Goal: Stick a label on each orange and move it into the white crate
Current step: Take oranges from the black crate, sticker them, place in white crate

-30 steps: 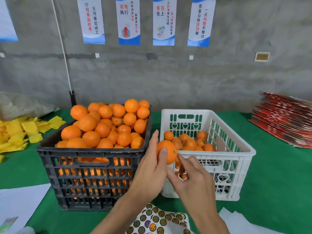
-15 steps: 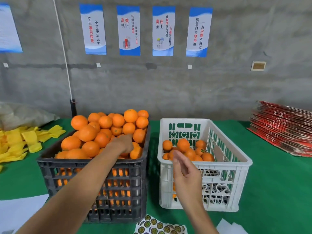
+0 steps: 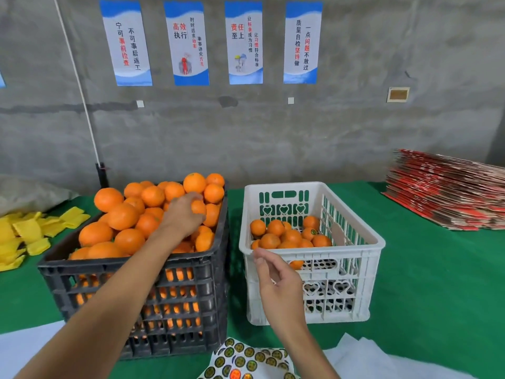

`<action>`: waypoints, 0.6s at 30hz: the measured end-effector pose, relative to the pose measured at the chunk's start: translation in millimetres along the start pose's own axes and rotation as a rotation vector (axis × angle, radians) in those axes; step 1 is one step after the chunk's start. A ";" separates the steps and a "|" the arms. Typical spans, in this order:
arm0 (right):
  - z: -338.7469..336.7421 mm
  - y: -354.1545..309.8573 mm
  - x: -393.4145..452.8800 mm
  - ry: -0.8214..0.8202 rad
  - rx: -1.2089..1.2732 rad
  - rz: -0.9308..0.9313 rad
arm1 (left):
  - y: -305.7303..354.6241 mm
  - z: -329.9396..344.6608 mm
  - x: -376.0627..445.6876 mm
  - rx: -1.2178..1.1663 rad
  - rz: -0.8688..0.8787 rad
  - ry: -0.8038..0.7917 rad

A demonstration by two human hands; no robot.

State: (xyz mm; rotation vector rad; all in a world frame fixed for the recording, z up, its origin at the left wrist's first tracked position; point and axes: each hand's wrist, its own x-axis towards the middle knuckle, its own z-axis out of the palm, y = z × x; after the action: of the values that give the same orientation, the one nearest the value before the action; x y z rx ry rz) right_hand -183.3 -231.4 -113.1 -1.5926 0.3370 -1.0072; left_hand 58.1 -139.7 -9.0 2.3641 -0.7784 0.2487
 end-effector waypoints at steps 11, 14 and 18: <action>-10.3 8.5 -29.3 0.017 0.013 -0.154 | 14.5 69.2 -188.2 -0.486 0.607 0.225; -28.3 44.1 -57.0 -0.114 -0.163 -0.054 | -10.0 105.4 -222.3 -0.552 0.460 0.069; -50.9 88.9 -76.6 -0.334 -0.441 0.076 | -32.9 150.8 -249.7 -0.626 0.156 -0.186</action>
State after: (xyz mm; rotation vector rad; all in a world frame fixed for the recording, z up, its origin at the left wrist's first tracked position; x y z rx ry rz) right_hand -239.9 -238.2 -227.6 -2.0925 0.4034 -0.6156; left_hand -126.7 -95.2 -232.7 1.7517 -0.9645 -0.1411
